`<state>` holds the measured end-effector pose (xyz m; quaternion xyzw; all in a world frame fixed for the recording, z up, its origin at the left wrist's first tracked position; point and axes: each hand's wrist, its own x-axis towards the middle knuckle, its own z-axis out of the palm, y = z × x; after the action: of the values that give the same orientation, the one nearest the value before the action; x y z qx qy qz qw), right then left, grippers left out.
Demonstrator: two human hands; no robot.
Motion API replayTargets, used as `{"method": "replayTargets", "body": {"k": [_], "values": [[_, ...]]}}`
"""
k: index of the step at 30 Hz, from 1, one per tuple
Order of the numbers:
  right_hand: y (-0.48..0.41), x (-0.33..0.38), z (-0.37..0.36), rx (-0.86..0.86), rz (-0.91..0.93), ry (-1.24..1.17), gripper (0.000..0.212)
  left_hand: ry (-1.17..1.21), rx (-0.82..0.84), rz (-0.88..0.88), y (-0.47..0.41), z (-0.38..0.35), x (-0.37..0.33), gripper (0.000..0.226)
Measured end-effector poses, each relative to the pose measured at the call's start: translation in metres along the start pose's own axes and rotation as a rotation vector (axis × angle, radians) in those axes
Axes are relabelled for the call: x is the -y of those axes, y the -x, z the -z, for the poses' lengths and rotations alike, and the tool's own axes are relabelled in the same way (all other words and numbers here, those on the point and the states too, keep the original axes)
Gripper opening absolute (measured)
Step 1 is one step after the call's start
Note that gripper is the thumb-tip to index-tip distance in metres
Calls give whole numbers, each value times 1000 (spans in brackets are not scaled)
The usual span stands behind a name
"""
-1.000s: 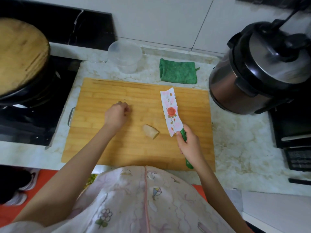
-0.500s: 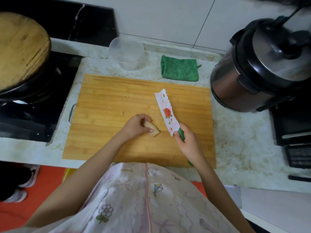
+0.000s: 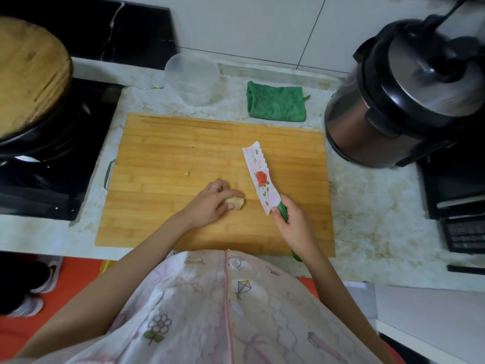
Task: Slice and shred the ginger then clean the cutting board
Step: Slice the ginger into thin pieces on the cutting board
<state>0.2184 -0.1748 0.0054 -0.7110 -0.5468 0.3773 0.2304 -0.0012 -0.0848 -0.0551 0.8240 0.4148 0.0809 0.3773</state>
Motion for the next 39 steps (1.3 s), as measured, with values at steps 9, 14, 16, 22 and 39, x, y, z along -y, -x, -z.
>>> {"method": "replayTargets", "body": {"k": [9,14,16,22,39], "values": [[3,-1,1,-1,-48,-43,38,43,-83,89,1,-4,-5,44],[3,-2,1,-3,-44,-43,37,17,-44,125,-2,-4,-6,40],[4,-3,1,0,-49,-53,38,25,-25,123,-4,-2,-7,30],[5,-2,3,9,-41,-47,37,296,-62,100,-5,5,0,41],[1,13,-14,69,144,249,40,573,-350,414,-11,-3,-1,44]]}}
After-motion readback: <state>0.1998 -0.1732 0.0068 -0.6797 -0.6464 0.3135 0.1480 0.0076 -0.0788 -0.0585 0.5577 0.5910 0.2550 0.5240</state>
